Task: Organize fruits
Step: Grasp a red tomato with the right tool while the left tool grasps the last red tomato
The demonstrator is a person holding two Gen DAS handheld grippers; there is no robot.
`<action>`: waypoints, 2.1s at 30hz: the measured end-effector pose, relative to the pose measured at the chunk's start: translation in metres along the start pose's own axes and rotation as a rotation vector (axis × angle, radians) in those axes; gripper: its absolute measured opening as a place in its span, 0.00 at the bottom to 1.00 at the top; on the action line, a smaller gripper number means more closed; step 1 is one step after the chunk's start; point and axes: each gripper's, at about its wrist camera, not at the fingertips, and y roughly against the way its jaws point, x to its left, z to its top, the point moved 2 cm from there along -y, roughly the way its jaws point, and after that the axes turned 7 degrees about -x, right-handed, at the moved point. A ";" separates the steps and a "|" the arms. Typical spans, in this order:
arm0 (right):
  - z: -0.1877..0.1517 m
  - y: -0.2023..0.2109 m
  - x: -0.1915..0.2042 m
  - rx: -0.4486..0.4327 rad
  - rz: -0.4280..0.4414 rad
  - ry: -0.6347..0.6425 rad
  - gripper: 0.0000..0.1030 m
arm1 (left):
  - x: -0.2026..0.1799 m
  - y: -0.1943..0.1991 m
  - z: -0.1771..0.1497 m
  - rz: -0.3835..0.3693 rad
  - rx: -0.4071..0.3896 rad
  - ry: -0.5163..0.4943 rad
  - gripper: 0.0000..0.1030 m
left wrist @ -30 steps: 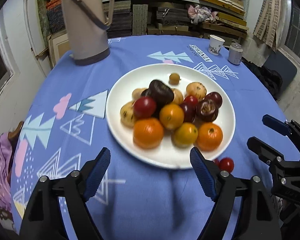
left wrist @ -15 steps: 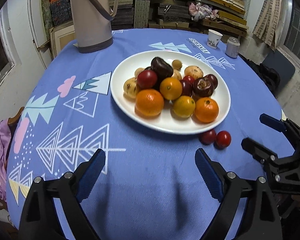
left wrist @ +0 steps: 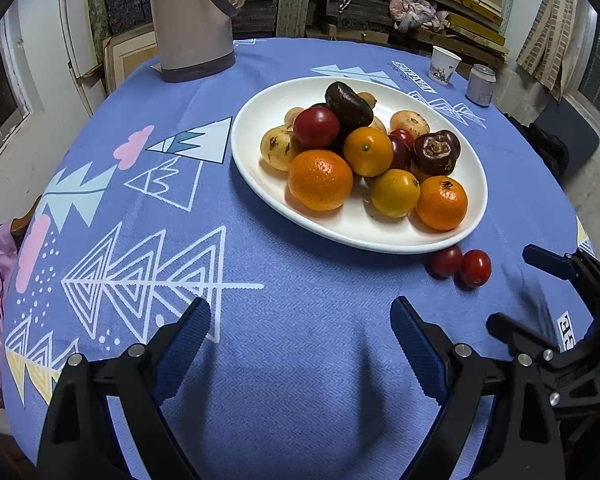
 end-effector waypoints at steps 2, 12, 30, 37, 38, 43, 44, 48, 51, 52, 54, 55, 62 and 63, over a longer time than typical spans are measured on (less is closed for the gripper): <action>-0.001 -0.005 0.004 0.028 0.021 0.017 0.80 | 0.000 -0.002 -0.001 0.000 0.004 0.000 0.89; 0.003 -0.027 0.002 0.066 0.000 0.046 0.55 | 0.006 -0.005 -0.001 0.000 0.018 -0.003 0.89; 0.000 -0.014 -0.023 0.047 -0.002 0.007 0.29 | -0.036 -0.005 0.001 -0.137 0.013 -0.101 0.89; -0.015 0.007 -0.049 0.029 -0.036 -0.042 0.29 | -0.074 -0.030 0.004 -0.133 0.045 -0.108 0.88; -0.017 0.009 -0.052 0.026 -0.035 -0.048 0.29 | -0.076 -0.034 0.005 -0.123 0.047 -0.096 0.86; -0.023 0.010 -0.056 0.019 -0.020 -0.060 0.29 | -0.082 -0.050 0.006 -0.079 0.078 -0.048 0.78; -0.024 0.009 -0.057 0.020 -0.017 -0.063 0.29 | -0.082 -0.051 0.007 -0.071 0.075 -0.044 0.78; -0.027 0.007 -0.059 0.019 -0.006 -0.079 0.29 | -0.088 -0.055 0.011 -0.055 0.072 -0.047 0.76; -0.027 0.008 -0.058 0.012 0.004 -0.083 0.29 | -0.093 -0.056 0.012 -0.036 0.057 -0.047 0.64; -0.028 0.008 -0.058 0.012 0.008 -0.083 0.29 | -0.096 -0.057 0.012 -0.025 0.053 -0.057 0.61; -0.029 0.008 -0.058 0.017 0.014 -0.088 0.29 | -0.103 -0.059 0.013 0.012 0.052 -0.088 0.61; -0.029 0.008 -0.059 0.016 0.017 -0.090 0.29 | -0.102 -0.060 0.014 0.013 0.053 -0.076 0.61; -0.031 0.009 -0.059 0.013 0.020 -0.094 0.29 | -0.101 -0.062 0.017 0.014 0.057 -0.048 0.53; -0.031 0.009 -0.058 0.013 0.019 -0.093 0.29 | -0.102 -0.061 0.017 0.003 0.057 -0.052 0.46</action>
